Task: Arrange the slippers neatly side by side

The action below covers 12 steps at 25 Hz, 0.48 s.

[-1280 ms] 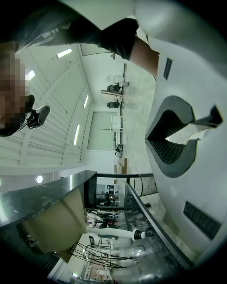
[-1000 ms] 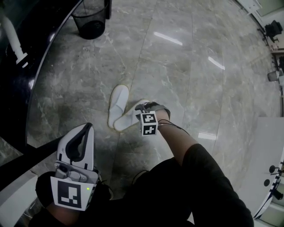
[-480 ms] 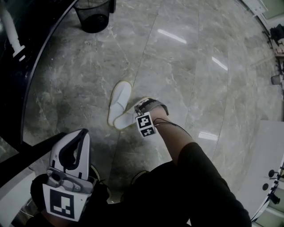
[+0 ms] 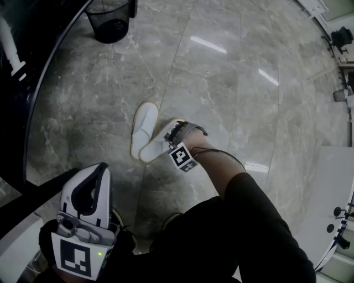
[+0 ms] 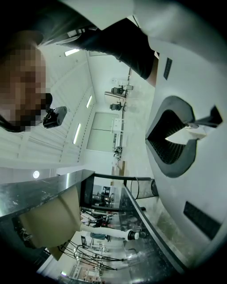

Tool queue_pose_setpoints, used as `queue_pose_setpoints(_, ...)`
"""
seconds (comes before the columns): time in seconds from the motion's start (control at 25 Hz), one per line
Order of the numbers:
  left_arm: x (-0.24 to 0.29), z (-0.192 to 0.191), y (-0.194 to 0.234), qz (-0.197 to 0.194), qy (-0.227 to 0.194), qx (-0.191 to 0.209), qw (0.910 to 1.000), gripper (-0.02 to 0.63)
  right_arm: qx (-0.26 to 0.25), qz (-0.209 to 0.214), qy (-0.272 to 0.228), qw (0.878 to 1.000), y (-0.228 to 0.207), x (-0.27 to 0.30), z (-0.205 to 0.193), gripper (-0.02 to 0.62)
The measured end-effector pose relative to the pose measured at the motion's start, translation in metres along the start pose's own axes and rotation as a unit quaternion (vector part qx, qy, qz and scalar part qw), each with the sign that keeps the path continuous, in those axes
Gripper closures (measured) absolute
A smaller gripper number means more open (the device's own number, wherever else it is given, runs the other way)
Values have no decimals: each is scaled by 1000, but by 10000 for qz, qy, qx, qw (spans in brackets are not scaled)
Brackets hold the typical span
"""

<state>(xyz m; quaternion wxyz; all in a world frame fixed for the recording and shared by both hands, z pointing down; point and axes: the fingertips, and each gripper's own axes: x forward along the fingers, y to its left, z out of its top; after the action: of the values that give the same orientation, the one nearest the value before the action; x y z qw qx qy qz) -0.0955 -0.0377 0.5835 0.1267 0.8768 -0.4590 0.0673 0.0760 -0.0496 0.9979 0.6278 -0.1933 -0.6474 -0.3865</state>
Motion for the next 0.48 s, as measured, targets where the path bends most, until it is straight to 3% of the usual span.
queue_pose_setpoints(0.16, -2, -1, -2, -32, 17, -5, 10000, 606, -655, 28, -49, 9978, 1, -6, -1, 578)
queue_pose_setpoints(0.48, -8, 1, 1, 1, 1, -7, 10000, 606, -1175, 29, -149, 9930, 0, -17, -4, 580)
